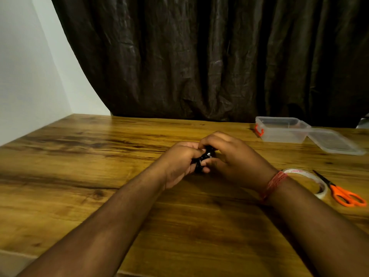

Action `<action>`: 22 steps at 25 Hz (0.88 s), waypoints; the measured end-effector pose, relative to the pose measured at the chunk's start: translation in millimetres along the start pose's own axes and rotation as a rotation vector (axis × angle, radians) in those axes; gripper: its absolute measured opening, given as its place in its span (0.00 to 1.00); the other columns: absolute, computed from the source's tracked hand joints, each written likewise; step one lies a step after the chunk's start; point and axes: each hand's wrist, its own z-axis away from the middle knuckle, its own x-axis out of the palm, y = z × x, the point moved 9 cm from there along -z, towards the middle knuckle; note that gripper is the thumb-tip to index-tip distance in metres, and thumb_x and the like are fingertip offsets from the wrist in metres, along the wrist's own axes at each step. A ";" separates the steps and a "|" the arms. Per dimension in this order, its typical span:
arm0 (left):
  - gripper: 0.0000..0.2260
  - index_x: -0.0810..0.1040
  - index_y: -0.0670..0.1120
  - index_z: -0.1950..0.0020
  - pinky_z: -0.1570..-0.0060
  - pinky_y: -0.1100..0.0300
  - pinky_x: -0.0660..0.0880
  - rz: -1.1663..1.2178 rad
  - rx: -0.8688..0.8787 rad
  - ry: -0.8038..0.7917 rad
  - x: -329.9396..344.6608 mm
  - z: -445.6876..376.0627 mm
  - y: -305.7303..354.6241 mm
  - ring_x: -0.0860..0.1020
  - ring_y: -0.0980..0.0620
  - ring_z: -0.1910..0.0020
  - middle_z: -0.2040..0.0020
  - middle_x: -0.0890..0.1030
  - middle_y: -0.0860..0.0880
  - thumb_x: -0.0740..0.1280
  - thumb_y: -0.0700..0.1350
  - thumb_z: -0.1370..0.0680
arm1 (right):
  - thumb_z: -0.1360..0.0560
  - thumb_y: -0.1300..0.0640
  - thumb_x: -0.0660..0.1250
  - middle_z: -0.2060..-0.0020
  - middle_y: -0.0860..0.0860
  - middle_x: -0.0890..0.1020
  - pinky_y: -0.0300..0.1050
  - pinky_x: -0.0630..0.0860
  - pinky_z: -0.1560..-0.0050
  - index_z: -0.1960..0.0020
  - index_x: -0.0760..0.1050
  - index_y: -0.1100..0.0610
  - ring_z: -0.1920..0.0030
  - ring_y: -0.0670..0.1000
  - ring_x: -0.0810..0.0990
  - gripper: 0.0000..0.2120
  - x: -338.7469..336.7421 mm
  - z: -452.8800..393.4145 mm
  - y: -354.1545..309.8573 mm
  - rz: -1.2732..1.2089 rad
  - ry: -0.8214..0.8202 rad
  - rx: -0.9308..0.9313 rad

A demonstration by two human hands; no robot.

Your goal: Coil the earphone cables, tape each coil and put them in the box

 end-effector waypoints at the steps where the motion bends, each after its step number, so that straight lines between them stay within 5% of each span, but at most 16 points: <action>1: 0.11 0.77 0.33 0.43 0.64 0.61 0.77 -0.004 -0.011 0.002 -0.4 1.1 -0.3 0.77 0.55 0.66 0.59 0.80 0.43 0.56 0.34 0.18 | 0.26 0.56 0.72 0.47 0.46 0.76 0.48 0.76 0.47 0.42 0.75 0.52 0.47 0.46 0.76 0.15 0.5 0.4 1.5 -0.014 -0.002 0.010; 8: 0.11 0.76 0.32 0.40 0.67 0.63 0.79 0.096 -0.029 0.066 -5.3 1.3 -0.2 0.81 0.54 0.66 0.55 0.82 0.40 0.60 0.36 0.18 | 0.26 0.55 0.71 0.49 0.44 0.77 0.44 0.75 0.50 0.43 0.73 0.48 0.48 0.44 0.76 0.14 -0.1 -0.5 9.4 -0.091 0.030 0.084; 18: 0.06 0.72 0.42 0.55 0.64 0.59 0.82 0.091 0.091 0.139 -12.9 3.5 11.3 0.82 0.49 0.68 0.61 0.82 0.41 0.65 0.42 0.20 | 0.26 0.54 0.71 0.61 0.45 0.78 0.33 0.71 0.64 0.47 0.72 0.45 0.60 0.42 0.77 0.11 -6.5 3.8 19.4 -0.194 0.167 0.219; 22: 0.06 0.77 0.40 0.46 0.57 0.59 0.82 0.036 0.135 0.087 -5.6 2.9 12.2 0.83 0.51 0.62 0.57 0.84 0.42 0.67 0.37 0.22 | 0.25 0.54 0.70 0.63 0.46 0.80 0.32 0.69 0.68 0.52 0.73 0.46 0.63 0.43 0.77 0.06 -14.8 7.8 31.9 -0.221 0.239 0.294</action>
